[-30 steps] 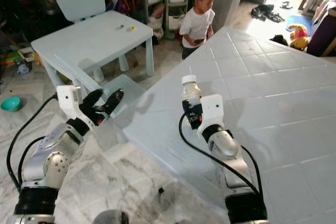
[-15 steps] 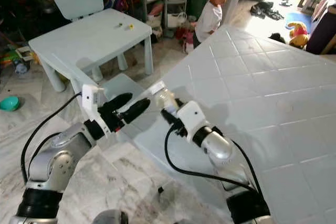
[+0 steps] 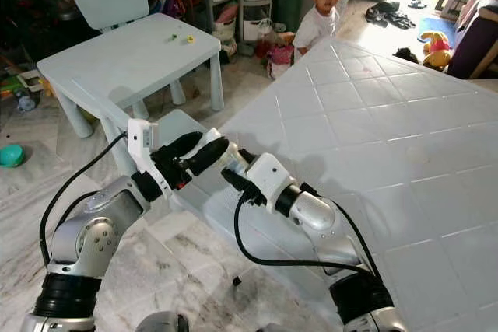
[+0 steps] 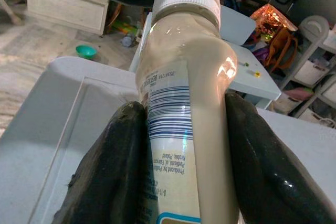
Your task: Restocking fridge
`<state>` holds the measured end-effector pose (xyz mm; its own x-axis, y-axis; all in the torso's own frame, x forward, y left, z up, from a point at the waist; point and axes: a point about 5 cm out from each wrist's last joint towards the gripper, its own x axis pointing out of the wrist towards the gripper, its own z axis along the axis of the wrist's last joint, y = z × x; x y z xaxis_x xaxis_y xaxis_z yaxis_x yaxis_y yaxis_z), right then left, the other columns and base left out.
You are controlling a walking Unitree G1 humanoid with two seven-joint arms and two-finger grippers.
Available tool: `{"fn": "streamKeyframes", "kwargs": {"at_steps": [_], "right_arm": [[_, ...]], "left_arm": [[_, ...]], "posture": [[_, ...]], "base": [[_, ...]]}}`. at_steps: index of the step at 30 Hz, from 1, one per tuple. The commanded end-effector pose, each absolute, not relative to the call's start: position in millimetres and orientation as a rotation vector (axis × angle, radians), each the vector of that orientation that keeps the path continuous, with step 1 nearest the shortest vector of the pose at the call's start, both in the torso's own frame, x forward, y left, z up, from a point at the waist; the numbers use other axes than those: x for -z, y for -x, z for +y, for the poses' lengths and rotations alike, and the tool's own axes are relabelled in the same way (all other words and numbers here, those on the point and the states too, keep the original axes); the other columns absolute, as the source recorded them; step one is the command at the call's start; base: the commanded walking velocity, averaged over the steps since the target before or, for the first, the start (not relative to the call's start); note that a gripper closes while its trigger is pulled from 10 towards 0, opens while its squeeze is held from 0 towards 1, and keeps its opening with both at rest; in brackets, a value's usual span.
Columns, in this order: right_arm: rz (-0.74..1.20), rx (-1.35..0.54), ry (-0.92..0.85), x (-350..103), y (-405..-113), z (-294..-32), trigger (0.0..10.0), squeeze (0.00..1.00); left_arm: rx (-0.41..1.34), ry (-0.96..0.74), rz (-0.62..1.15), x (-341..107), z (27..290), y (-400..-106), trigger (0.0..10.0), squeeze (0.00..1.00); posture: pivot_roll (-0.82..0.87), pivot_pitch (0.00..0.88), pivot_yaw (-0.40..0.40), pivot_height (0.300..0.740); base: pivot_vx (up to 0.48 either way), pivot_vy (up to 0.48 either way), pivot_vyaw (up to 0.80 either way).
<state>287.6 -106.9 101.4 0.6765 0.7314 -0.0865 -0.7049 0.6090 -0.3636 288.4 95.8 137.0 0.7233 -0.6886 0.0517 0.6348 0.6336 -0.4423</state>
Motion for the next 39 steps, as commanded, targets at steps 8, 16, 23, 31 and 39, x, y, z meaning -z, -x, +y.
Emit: {"fn": "streamKeyframes", "kwargs": {"at_steps": [8,16,23,31,39], "right_arm": [[-0.157,-0.835,0.423,-110.5,-290.4,-102.0,10.0,0.0],[-0.194,-0.832,0.415,-113.8,-291.1,-95.2,10.0,0.0],[-0.208,-0.849,0.423,-113.4,-290.6,-88.7,10.0,0.0],[-0.216,-0.852,0.429,-112.7,-290.9,-87.0,10.0,0.0],[-0.218,-0.85,0.449,-110.7,-292.0,-87.3,10.0,0.0]], "left_arm": [[0.619,0.419,0.114,-132.2,111.1,-301.9,10.0,1.0],[0.677,0.425,0.141,-127.1,98.4,-299.5,10.0,0.0],[0.754,0.497,0.116,-133.7,83.1,-300.4,9.2,0.0],[0.704,0.551,0.085,-139.6,88.3,-307.7,0.0,0.0],[0.719,0.549,0.071,-142.7,86.6,-307.5,0.0,0.0]], "posture": [[0.04,0.0,-0.025,0.74],[0.04,0.0,-0.024,0.74],[0.04,0.0,-0.024,0.74],[0.04,0.0,-0.021,0.74],[0.04,0.0,-0.024,0.74]], "base": [[0.0,0.0,0.0],[0.0,0.0,0.0],[0.0,0.0,0.0],[0.0,0.0,0.0],[0.0,0.0,0.0]]}}
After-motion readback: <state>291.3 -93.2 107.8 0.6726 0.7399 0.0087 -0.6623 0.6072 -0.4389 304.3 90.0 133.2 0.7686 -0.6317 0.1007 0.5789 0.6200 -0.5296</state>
